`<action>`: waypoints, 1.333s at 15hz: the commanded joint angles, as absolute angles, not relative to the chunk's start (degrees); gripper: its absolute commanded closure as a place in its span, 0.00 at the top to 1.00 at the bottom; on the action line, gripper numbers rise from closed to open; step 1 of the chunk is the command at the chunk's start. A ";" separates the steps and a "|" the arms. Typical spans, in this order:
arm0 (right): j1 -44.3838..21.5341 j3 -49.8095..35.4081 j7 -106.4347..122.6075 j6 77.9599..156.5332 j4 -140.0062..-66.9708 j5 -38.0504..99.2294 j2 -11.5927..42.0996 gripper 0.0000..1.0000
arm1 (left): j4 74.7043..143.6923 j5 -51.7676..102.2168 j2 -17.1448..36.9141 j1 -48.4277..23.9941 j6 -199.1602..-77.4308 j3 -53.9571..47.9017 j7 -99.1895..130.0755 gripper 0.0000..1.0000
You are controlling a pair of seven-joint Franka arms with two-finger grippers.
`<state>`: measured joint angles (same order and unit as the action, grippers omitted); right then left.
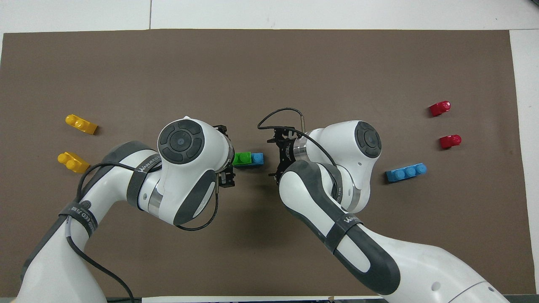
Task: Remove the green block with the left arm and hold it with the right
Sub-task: 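Grasp the green half with the left gripper while the right gripper grasps blue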
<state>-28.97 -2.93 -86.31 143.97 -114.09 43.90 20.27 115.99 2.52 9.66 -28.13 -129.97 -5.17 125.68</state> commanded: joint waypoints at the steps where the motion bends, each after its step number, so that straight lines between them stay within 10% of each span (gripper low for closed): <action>1: -30.06 -2.81 -86.40 146.68 -113.47 46.75 21.88 0.97 | 117.60 2.64 9.67 -29.27 -132.80 -4.31 126.56 1.00; 16: -33.84 -2.81 -86.31 152.93 -112.94 46.93 24.70 0.94 | 117.16 0.53 12.39 -31.03 -132.36 -4.13 129.46 1.00; 20: -34.19 -2.81 -84.55 152.93 -112.94 47.02 24.87 0.41 | 117.25 0.53 12.31 -30.85 -131.84 -4.13 129.46 1.00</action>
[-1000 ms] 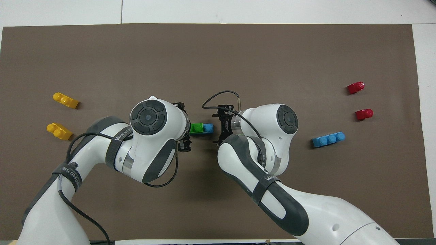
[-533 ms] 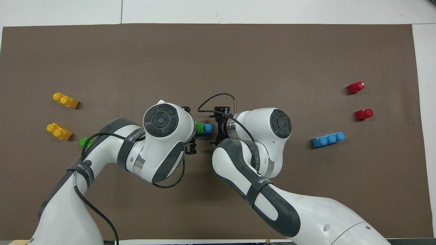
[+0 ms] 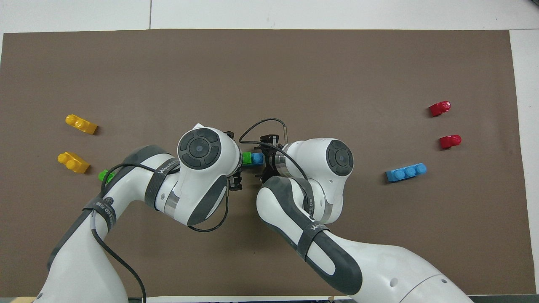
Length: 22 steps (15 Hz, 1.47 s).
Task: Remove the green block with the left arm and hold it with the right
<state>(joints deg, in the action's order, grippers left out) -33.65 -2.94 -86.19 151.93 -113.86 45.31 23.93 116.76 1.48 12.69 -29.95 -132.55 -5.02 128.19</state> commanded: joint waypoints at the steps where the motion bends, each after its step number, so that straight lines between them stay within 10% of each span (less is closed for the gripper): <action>1: -34.19 -2.73 -84.46 152.93 -112.94 47.11 24.87 0.22 | 117.25 0.53 12.30 -30.85 -131.84 -4.13 129.46 1.00; 2: -34.10 -2.81 -84.29 152.93 -112.94 47.11 24.96 0.00 | 117.25 0.53 12.30 -30.76 -131.84 -4.13 129.46 1.00; 9: -34.10 -2.72 -84.20 153.81 -113.03 49.75 25.14 0.00 | 117.33 0.44 12.30 -30.59 -131.84 -4.13 129.38 0.99; 14: -34.28 -2.81 -84.20 156.18 -112.94 49.75 26.19 0.00 | 117.25 0.44 12.22 -30.59 -131.92 -4.13 129.20 0.00; 22: -34.37 -2.72 -83.67 156.36 -112.94 49.75 26.19 0.00 | 116.02 0.44 7.04 -29.01 -127.28 -3.96 128.67 0.00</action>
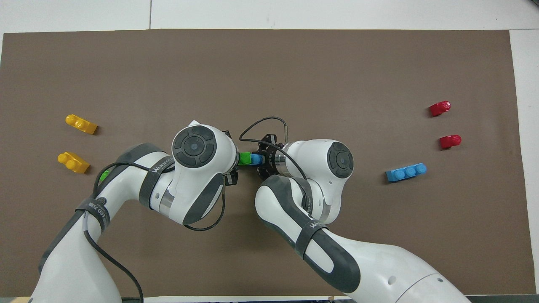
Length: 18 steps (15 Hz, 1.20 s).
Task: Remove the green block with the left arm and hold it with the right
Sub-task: 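Pull the green brick with the left gripper while the right gripper pulls blue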
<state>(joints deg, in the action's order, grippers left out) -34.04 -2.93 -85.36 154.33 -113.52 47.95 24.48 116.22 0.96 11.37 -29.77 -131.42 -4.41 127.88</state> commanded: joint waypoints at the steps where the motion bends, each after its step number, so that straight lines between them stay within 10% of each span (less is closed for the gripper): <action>1: -34.37 -2.72 -83.58 156.36 -113.03 49.83 26.19 0.00 | 116.02 0.44 5.73 -28.74 -126.31 -3.96 128.41 0.00; 10: -33.06 -2.29 -82.88 154.27 -108.82 47.65 26.28 0.00 | 115.49 0.53 3.16 -14.96 -120.76 -4.04 99.62 0.00; 18: -10.76 -2.37 -71.22 124.23 -95.20 34.89 23.82 0.00 | 116.19 0.88 4.65 -1.15 -122.43 -4.13 65.87 0.00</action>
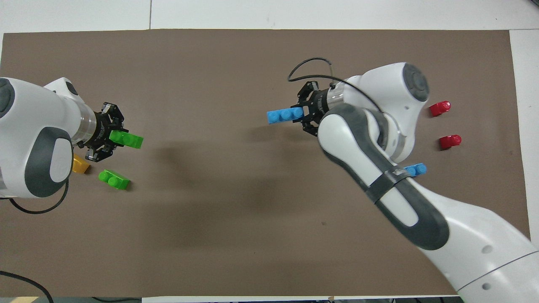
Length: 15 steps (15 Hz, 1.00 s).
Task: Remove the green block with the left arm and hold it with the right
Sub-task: 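Set the green brick down with the left gripper while the right gripper sets blue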
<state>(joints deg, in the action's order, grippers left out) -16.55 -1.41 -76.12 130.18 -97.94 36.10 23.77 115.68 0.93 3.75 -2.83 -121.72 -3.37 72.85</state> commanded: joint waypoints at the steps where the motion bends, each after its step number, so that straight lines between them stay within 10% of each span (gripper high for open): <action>1: -7.85 -2.37 -67.71 121.06 -93.53 34.89 24.08 0.00 | 116.19 0.97 5.53 -0.62 -123.13 -4.04 62.70 0.00; 15: 11.24 -2.20 -55.63 111.44 -96.15 30.76 27.42 0.00 | 116.46 0.88 15.64 3.69 -133.85 -3.96 50.90 0.00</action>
